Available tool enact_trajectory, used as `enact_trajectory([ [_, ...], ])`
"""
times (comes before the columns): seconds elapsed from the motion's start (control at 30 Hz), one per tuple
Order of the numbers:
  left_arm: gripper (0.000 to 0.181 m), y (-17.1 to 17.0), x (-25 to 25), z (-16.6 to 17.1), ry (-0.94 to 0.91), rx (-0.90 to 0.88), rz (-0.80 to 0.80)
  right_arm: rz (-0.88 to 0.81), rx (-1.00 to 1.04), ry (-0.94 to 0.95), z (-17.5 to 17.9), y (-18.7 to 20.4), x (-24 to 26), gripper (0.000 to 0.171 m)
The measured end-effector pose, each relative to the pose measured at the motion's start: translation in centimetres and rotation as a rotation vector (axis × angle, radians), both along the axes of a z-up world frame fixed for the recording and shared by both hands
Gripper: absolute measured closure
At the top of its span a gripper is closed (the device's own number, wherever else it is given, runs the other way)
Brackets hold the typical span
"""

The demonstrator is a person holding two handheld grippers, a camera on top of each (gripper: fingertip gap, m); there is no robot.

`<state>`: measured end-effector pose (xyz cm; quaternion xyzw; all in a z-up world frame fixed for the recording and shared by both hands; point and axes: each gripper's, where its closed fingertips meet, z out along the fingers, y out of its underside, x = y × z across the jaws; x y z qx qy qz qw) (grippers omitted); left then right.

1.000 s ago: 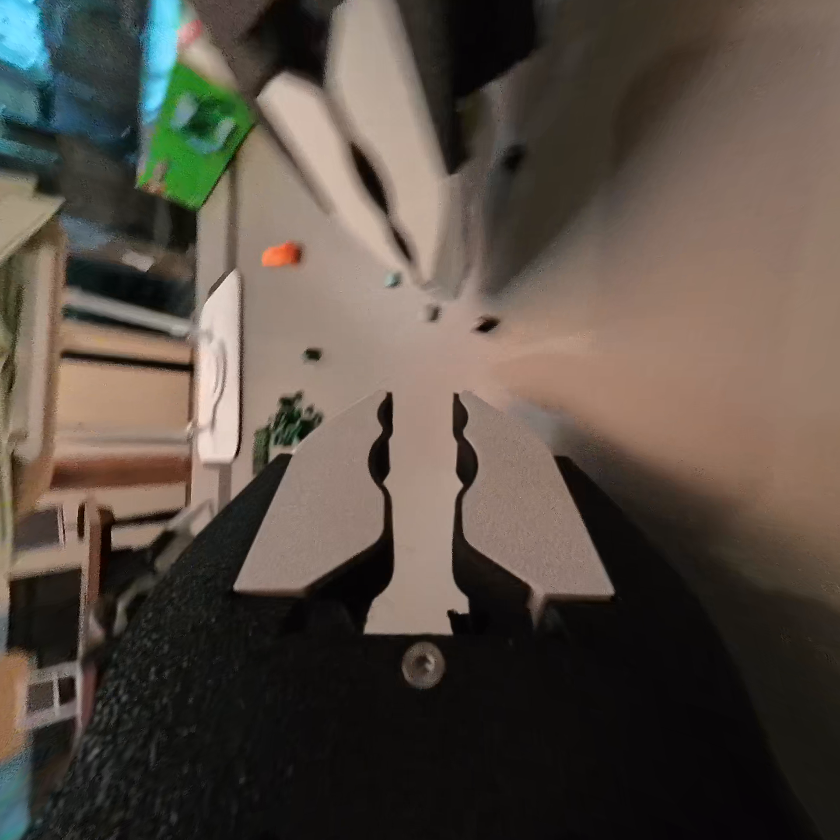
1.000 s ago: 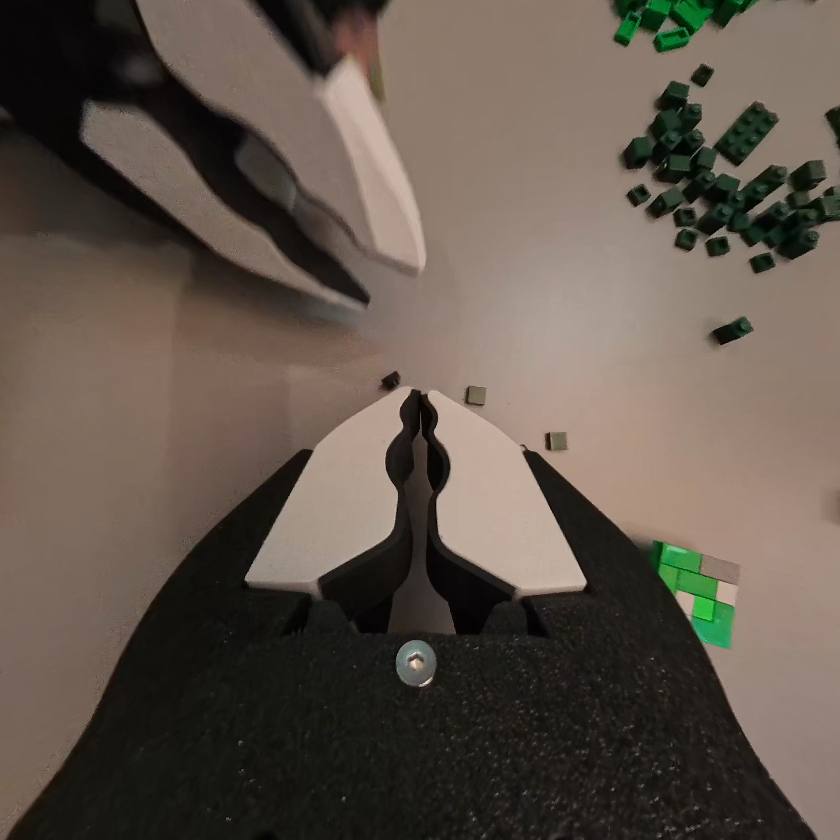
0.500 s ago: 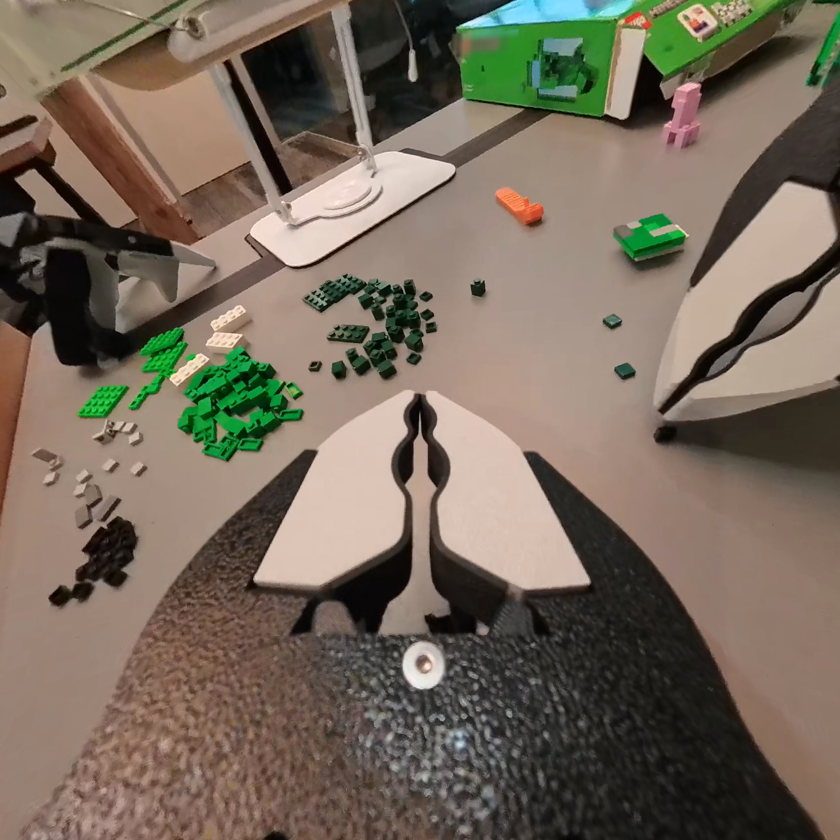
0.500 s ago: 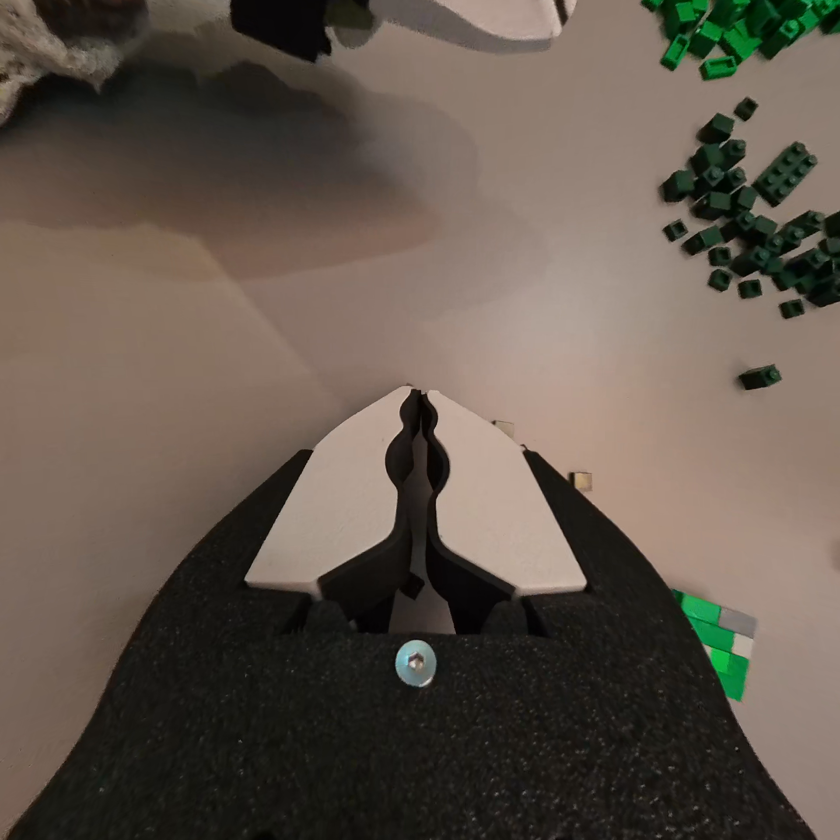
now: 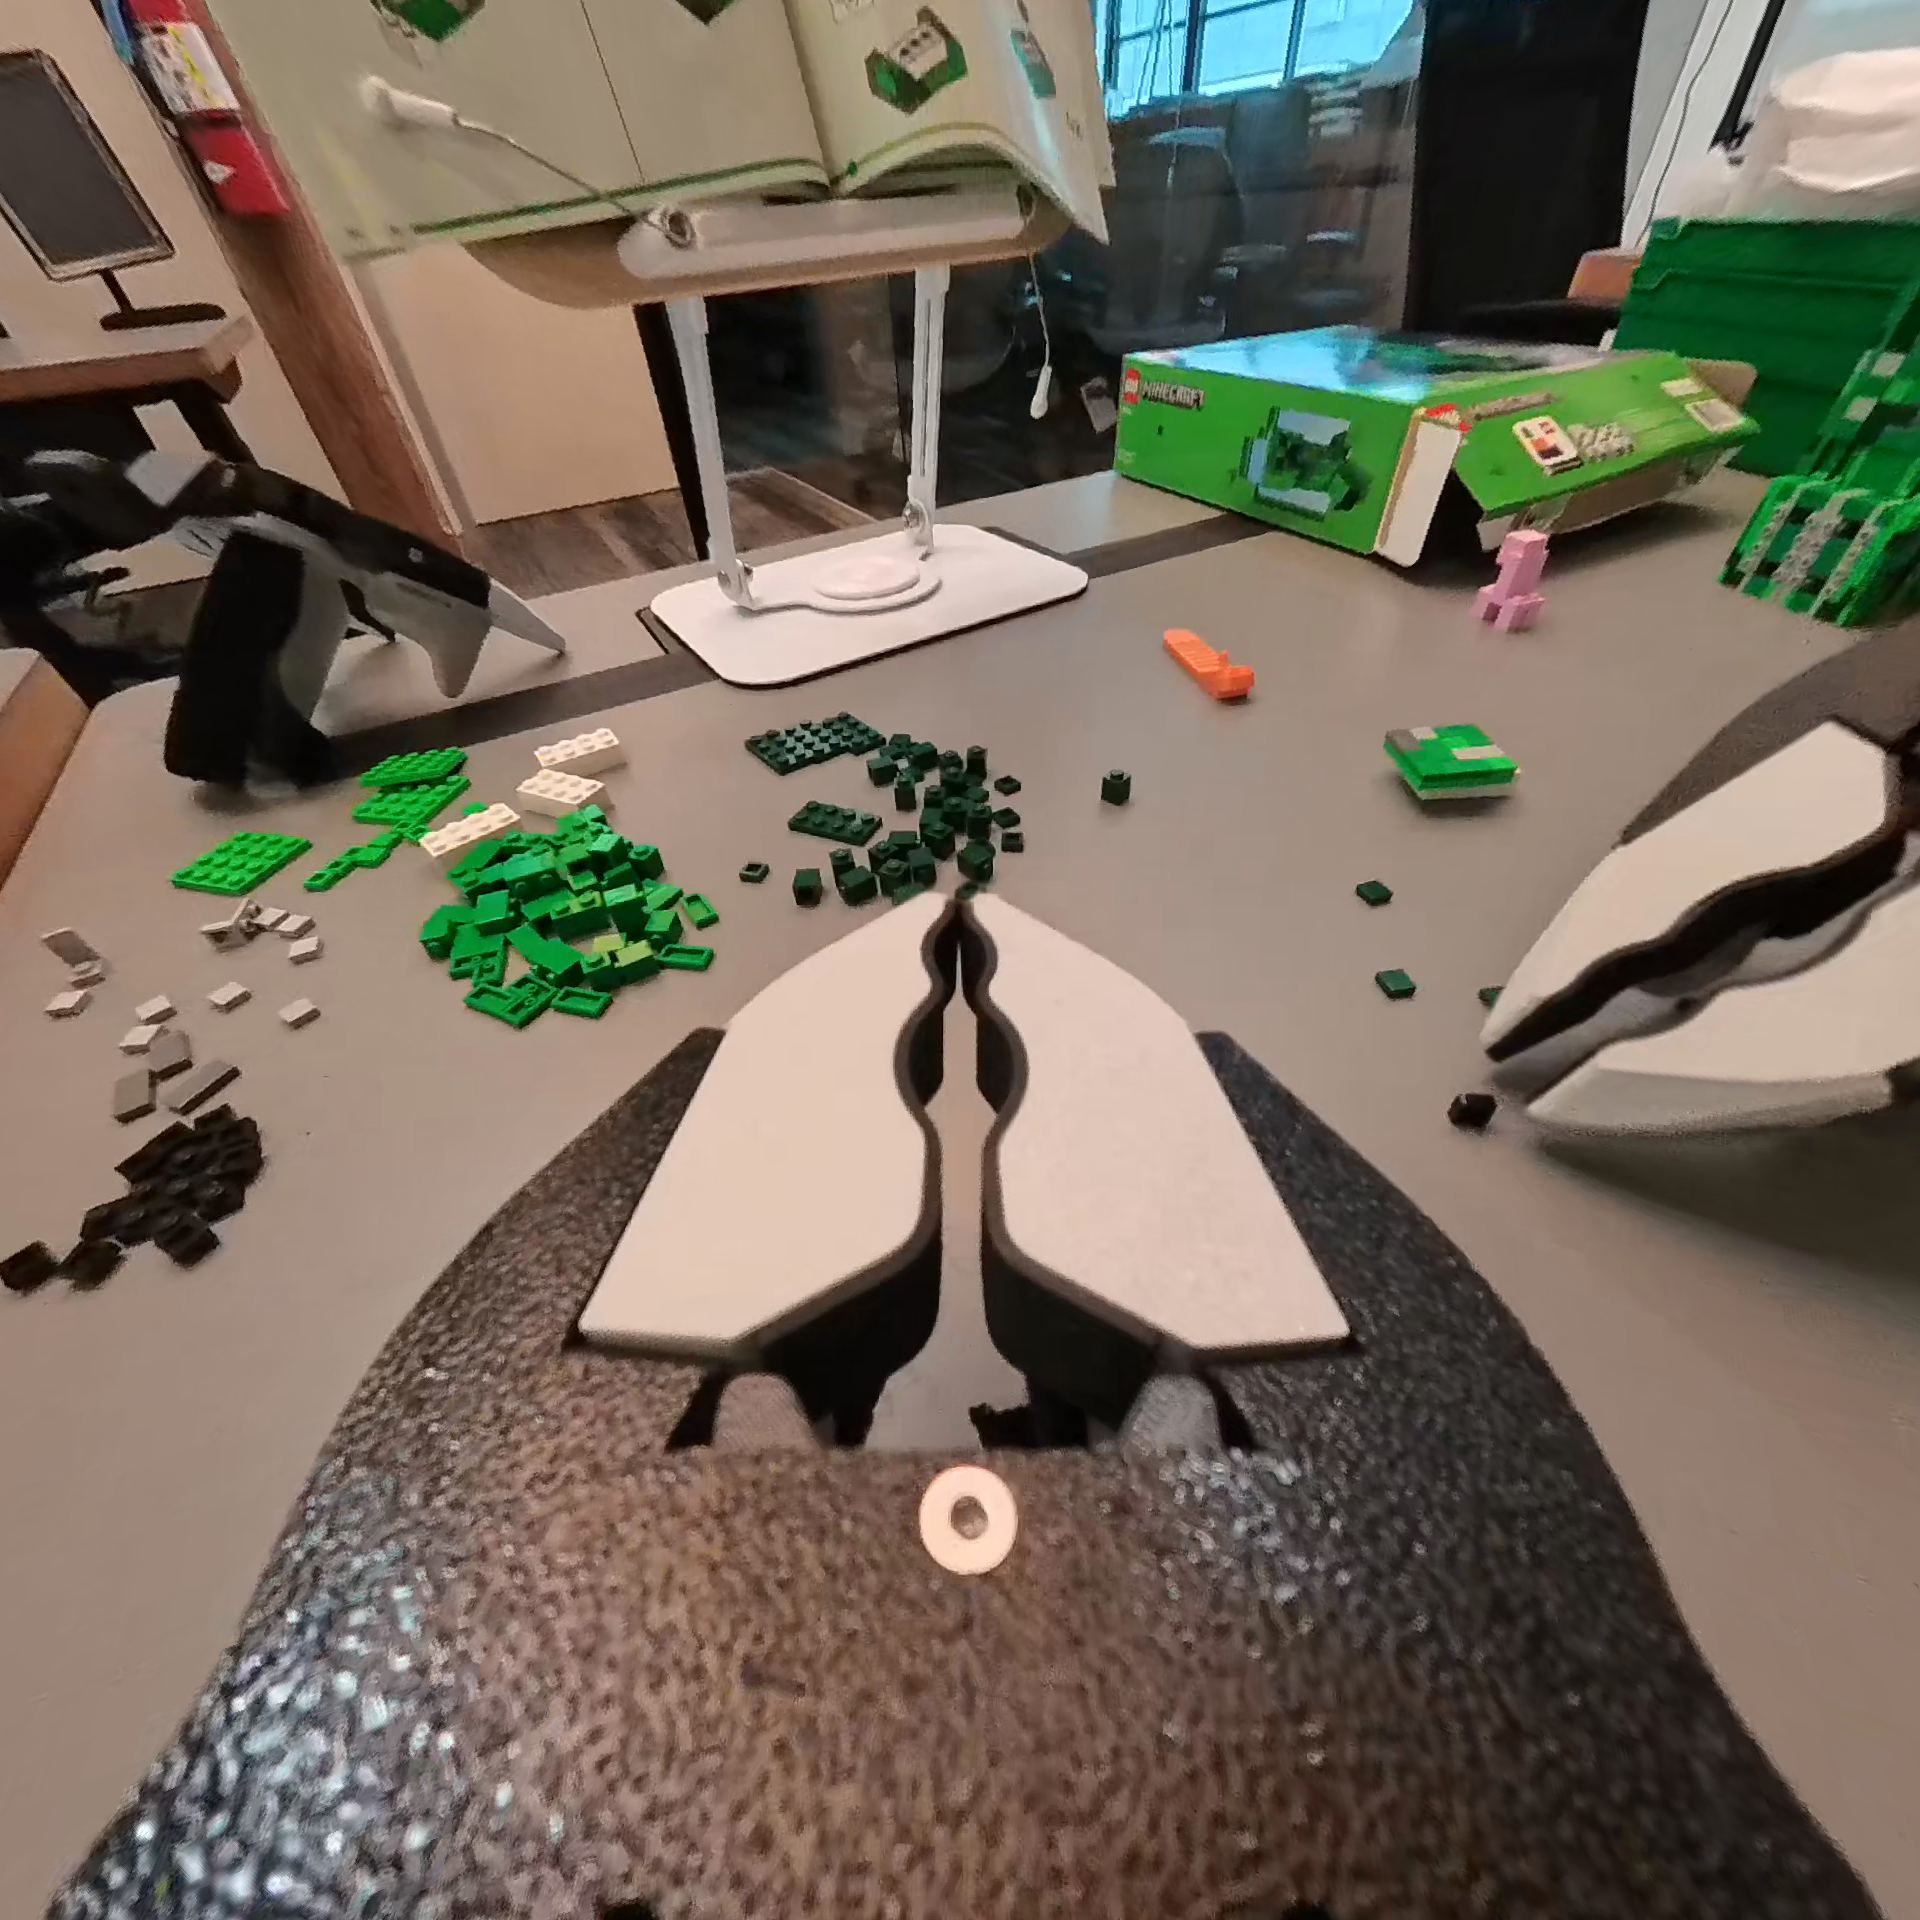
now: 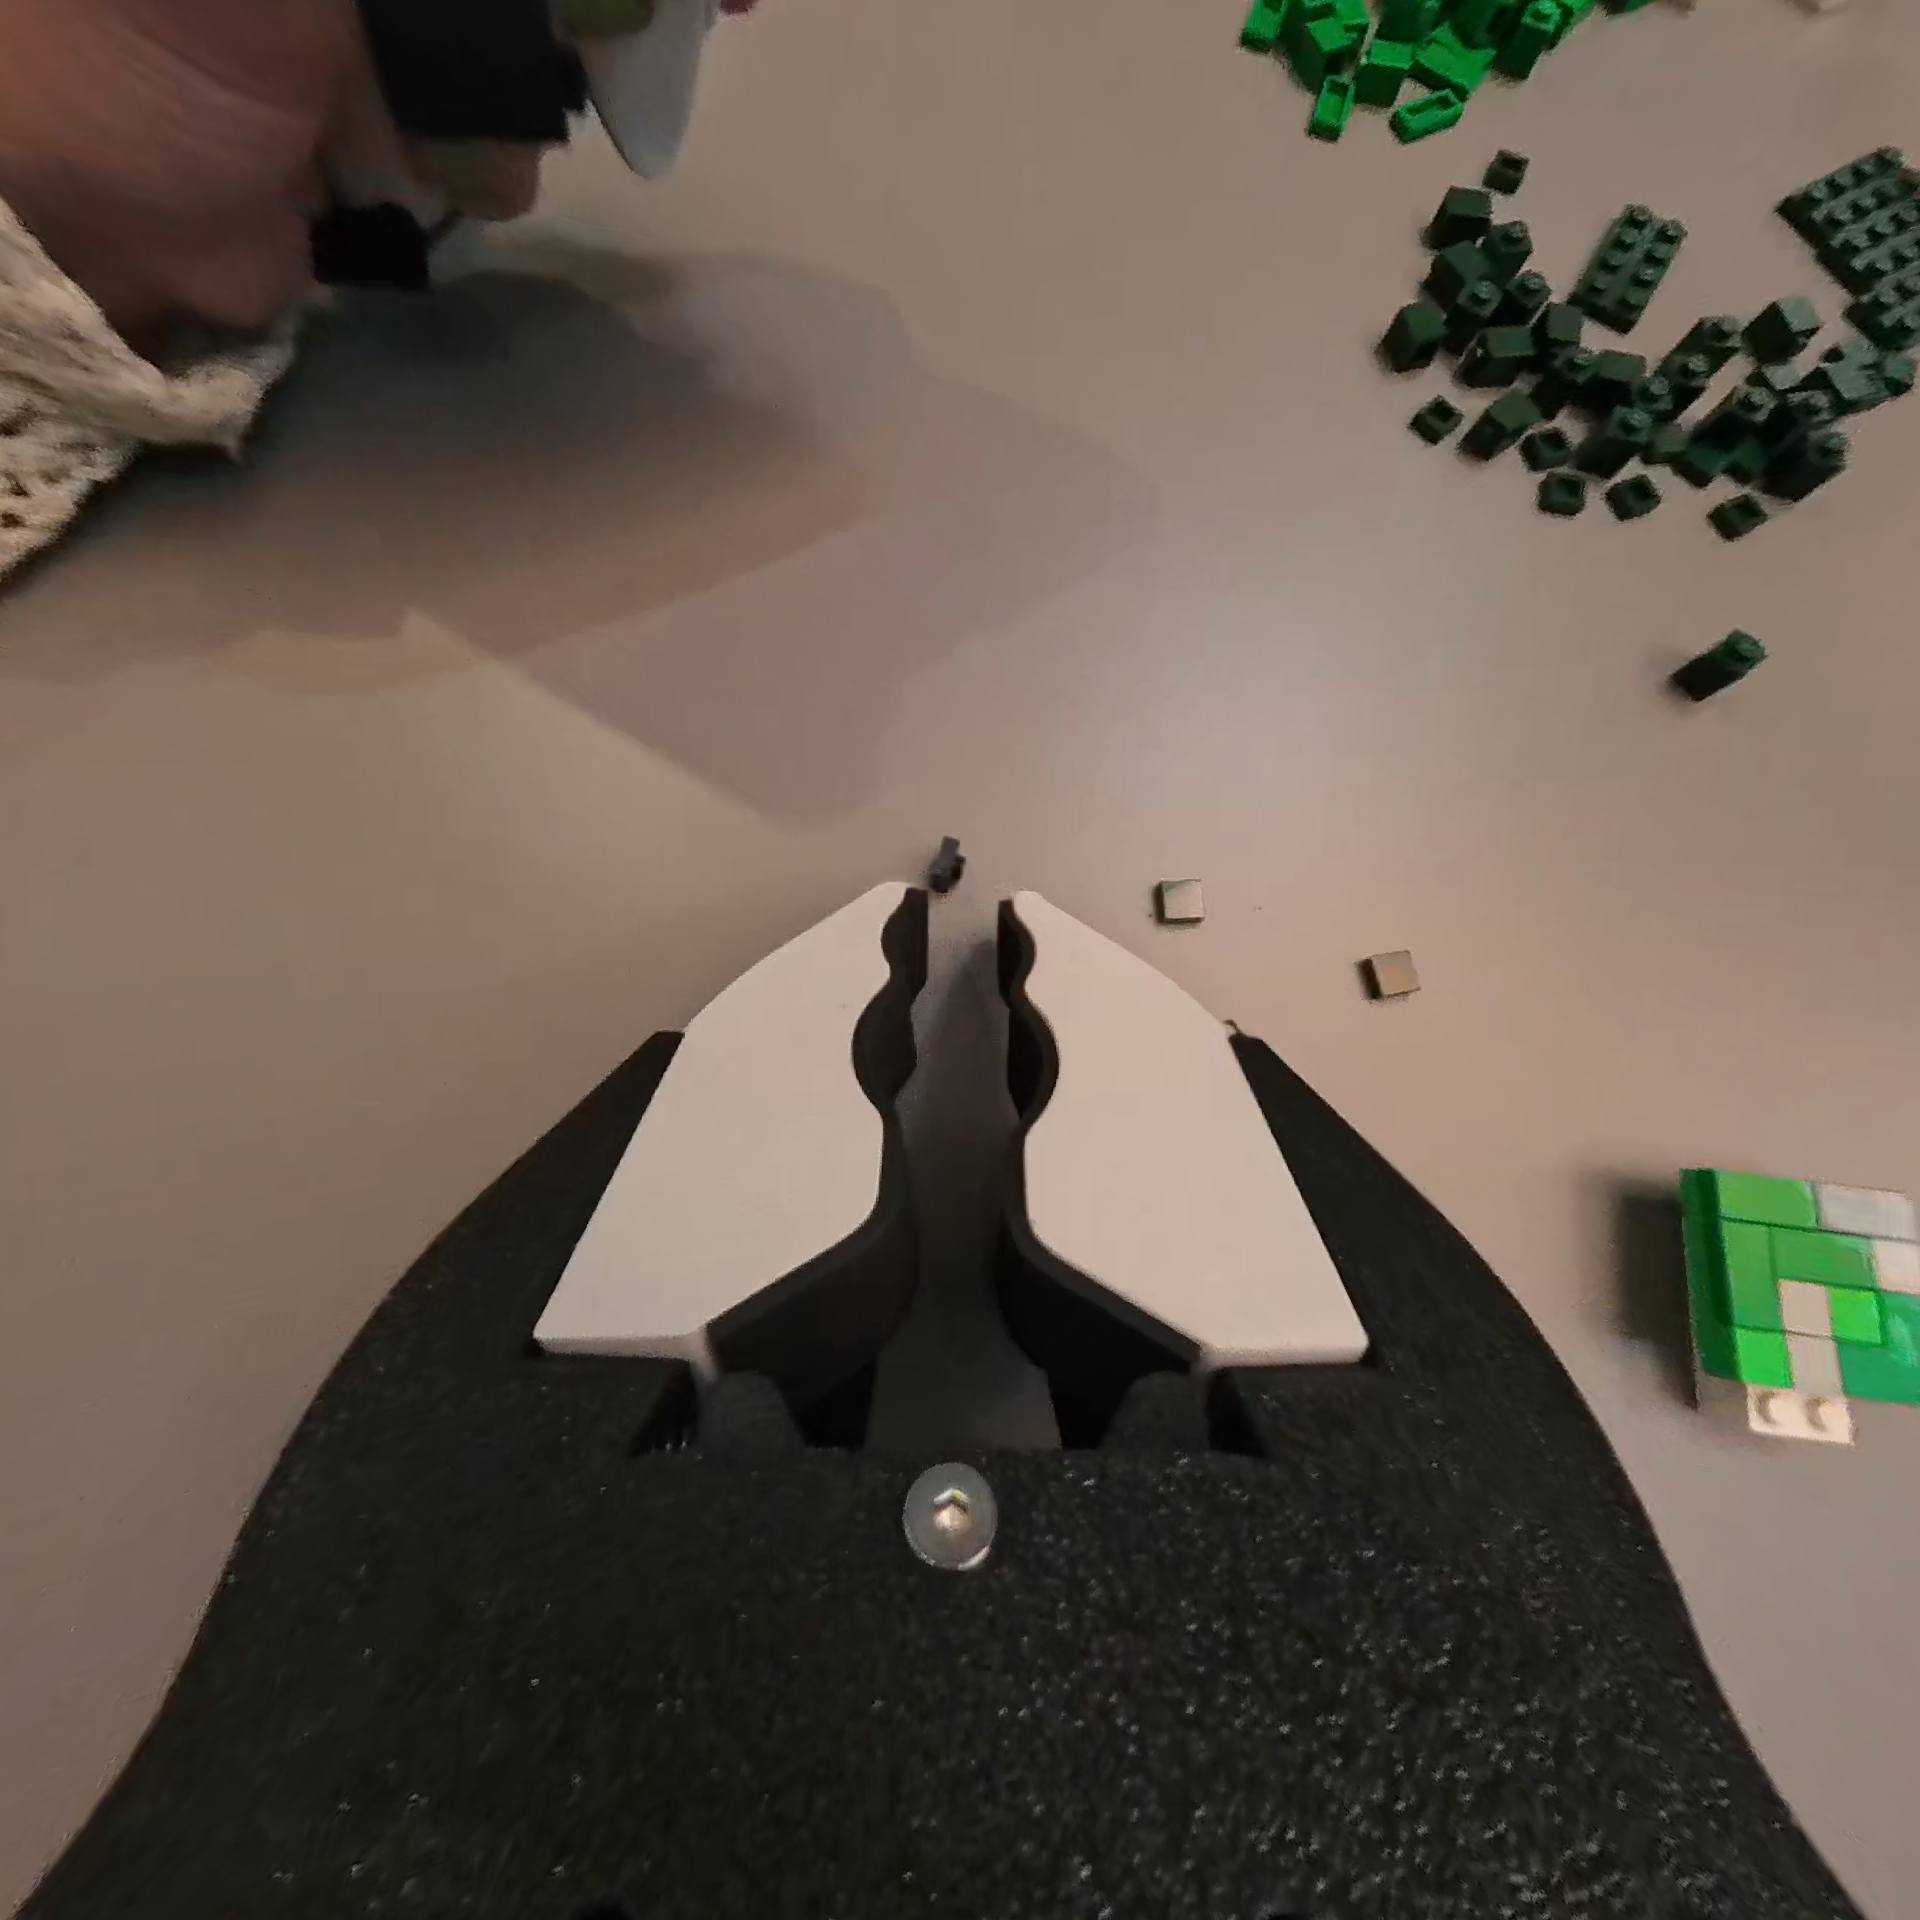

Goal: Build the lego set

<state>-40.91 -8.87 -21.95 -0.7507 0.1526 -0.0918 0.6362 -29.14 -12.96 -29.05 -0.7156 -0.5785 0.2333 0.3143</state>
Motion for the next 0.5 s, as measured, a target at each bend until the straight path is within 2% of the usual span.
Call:
enact_trajectory([
  [0.13,0.181,-0.04,-0.06,0.47,-0.045,0.013,-0.009,-0.004,0.056,-0.011,-0.12,-0.19,-0.36,0.157],
  [0.37,0.181,-0.19,0.24,0.21,-0.047,0.008,-0.024,0.015,0.102,-0.058,-0.42,0.03,-0.84,0.165],
  [0.5,0.181,-0.22,0.22,0.24,-0.054,0.009,-0.026,0.054,0.222,-0.104,-0.08,0.29,-0.93,0.167],
])
